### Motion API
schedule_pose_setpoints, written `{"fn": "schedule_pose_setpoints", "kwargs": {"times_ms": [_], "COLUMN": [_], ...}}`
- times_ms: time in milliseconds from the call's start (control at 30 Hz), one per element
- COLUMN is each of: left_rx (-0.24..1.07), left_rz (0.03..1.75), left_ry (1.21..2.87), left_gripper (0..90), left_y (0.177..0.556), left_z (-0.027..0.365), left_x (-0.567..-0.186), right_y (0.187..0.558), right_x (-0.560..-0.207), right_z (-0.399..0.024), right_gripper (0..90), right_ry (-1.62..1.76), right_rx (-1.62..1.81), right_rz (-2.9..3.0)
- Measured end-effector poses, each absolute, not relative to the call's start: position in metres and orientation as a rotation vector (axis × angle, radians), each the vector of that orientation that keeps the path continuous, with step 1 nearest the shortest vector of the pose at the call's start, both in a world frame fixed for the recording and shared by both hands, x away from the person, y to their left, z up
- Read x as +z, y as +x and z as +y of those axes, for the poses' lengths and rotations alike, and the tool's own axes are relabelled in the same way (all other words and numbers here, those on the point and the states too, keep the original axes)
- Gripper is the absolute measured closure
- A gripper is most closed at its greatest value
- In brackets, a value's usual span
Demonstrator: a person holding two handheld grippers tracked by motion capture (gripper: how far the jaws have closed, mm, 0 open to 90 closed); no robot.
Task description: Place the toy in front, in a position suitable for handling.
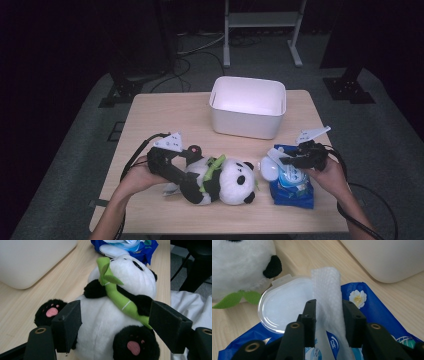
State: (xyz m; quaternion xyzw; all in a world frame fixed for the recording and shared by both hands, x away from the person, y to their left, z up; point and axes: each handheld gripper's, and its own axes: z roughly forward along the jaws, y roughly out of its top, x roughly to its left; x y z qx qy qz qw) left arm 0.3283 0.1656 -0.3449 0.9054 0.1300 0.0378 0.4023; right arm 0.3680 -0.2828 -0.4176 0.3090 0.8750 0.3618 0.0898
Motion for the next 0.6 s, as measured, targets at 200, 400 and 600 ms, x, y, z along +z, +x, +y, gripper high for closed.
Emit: {"fn": "schedule_pose_setpoints", "kwargs": {"times_ms": [200,400,600], "left_rx": [0.084,0.086,0.079], "left_rz": [0.351,0.364,0.382], "left_ry": [2.280,2.274,2.273], "left_gripper": [22.5,21.2,19.6], "left_y": [0.327,0.324,0.324], "left_z": [0.174,0.181,0.185], "left_x": [-0.351,-0.354,-0.359], "right_y": [0.369,0.368,0.365], "right_x": [-0.416,-0.412,-0.405], "right_z": [-0.284,-0.284,-0.283], "right_gripper": [78.5,83.0,85.2], "right_ry": [0.930,0.931,0.918], "right_rx": [1.085,1.089,1.108], "right_rz": [2.624,2.637,2.645]}}
